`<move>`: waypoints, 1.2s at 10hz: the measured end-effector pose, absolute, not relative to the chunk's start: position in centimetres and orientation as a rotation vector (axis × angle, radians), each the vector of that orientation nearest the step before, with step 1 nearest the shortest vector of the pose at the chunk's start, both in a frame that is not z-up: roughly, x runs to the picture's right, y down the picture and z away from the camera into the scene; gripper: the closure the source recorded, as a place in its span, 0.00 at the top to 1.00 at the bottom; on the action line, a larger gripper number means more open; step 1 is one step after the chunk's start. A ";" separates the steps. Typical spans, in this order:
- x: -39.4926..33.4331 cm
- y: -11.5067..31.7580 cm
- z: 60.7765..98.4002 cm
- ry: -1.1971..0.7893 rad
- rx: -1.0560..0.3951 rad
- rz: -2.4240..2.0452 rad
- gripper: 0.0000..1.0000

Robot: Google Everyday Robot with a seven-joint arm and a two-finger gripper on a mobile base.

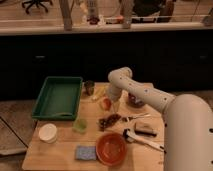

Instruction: Place apple in paper cup

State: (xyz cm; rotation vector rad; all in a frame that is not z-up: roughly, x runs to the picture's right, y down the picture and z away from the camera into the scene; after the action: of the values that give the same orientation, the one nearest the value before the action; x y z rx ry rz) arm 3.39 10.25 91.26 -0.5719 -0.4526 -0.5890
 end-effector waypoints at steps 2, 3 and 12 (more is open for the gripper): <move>3.5 10.3 91.2 -0.451 -0.573 -0.591 0.61; 3.4 10.2 91.2 -0.451 -0.572 -0.593 0.49; 3.5 9.9 91.4 -0.453 -0.568 -0.589 0.00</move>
State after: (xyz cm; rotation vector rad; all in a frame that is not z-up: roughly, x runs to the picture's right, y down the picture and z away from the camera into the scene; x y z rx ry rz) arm 3.46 9.93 91.39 -0.5675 -0.4527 -0.5894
